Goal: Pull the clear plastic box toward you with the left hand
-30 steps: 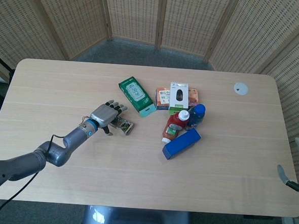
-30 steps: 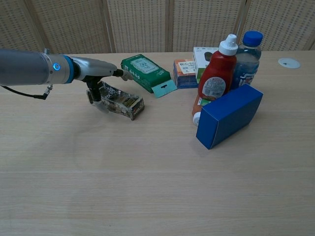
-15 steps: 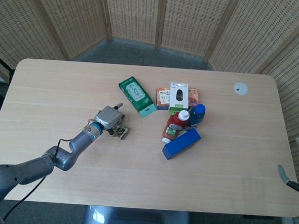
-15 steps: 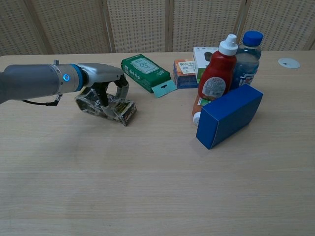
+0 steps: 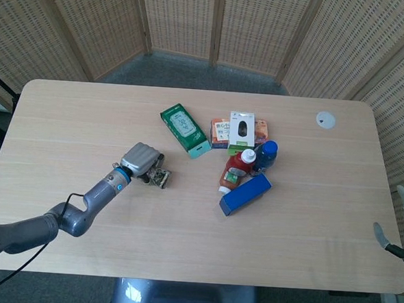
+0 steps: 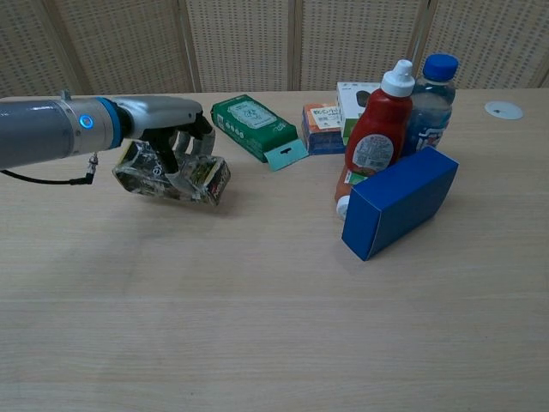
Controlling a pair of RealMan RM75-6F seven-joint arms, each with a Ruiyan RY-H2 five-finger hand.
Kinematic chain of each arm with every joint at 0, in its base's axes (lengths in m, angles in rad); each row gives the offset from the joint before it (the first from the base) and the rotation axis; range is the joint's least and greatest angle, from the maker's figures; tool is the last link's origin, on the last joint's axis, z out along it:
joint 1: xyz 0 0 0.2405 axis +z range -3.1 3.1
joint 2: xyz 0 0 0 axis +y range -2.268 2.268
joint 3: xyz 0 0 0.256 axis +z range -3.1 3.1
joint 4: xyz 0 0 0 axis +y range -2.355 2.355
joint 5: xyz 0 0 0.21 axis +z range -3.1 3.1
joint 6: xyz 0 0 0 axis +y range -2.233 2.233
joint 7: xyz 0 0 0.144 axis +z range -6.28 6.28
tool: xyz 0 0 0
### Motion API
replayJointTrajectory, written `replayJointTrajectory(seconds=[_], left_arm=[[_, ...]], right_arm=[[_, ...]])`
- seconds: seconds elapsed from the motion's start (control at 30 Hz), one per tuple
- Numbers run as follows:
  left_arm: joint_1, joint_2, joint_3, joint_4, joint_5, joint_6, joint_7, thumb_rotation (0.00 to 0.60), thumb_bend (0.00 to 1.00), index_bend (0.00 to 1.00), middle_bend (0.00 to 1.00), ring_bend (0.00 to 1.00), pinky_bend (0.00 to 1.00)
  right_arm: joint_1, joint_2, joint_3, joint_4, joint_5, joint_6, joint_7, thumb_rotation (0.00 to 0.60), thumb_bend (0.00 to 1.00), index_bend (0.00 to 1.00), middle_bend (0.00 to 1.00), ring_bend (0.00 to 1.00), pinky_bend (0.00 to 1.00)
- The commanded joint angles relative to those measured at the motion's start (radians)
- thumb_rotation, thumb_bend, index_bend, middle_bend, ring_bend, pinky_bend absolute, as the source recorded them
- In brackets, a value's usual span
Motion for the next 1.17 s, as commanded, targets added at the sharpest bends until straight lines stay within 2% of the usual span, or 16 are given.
replayJointTrajectory(seconds=[0.03, 0.3, 0.5, 0.7, 1.07, 1.17], left_arm=[[0.040, 0.144, -0.046, -0.183, 0.027, 0.098, -0.021, 0.600, 0.05, 0.88, 0.81, 0.86, 0.87], [0.129, 0.471, -0.144, -0.589, 0.022, 0.278, -0.006, 0.600, 0.04, 0.86, 0.80, 0.85, 0.86], [0.179, 0.635, -0.212, -0.752, -0.012, 0.372, 0.008, 0.600, 0.04, 0.86, 0.80, 0.85, 0.85], [0.194, 0.691, -0.244, -0.806, -0.060, 0.399, 0.003, 0.600, 0.04, 0.86, 0.80, 0.85, 0.85], [0.173, 0.666, -0.243, -0.799, -0.087, 0.394, 0.018, 0.600, 0.03, 0.86, 0.81, 0.85, 0.84], [0.166, 0.653, -0.240, -0.785, -0.095, 0.388, 0.022, 0.600, 0.03, 0.86, 0.81, 0.85, 0.85]], right_arm=[[0.005, -0.010, 0.000, 0.012, -0.004, -0.007, 0.010, 0.122, 0.38, 0.00, 0.00, 0.00, 0.00], [0.029, -0.057, 0.000, 0.073, -0.024, -0.026, 0.058, 0.121, 0.38, 0.00, 0.00, 0.00, 0.00], [0.047, -0.096, 0.000, 0.120, -0.038, -0.040, 0.096, 0.122, 0.38, 0.00, 0.00, 0.00, 0.00], [0.046, -0.107, -0.004, 0.145, -0.047, -0.031, 0.118, 0.125, 0.38, 0.00, 0.00, 0.00, 0.00], [0.026, -0.111, -0.011, 0.172, -0.035, -0.015, 0.146, 0.122, 0.38, 0.00, 0.00, 0.00, 0.00], [0.028, -0.112, -0.010, 0.174, -0.035, -0.019, 0.153, 0.125, 0.36, 0.00, 0.00, 0.00, 0.00]])
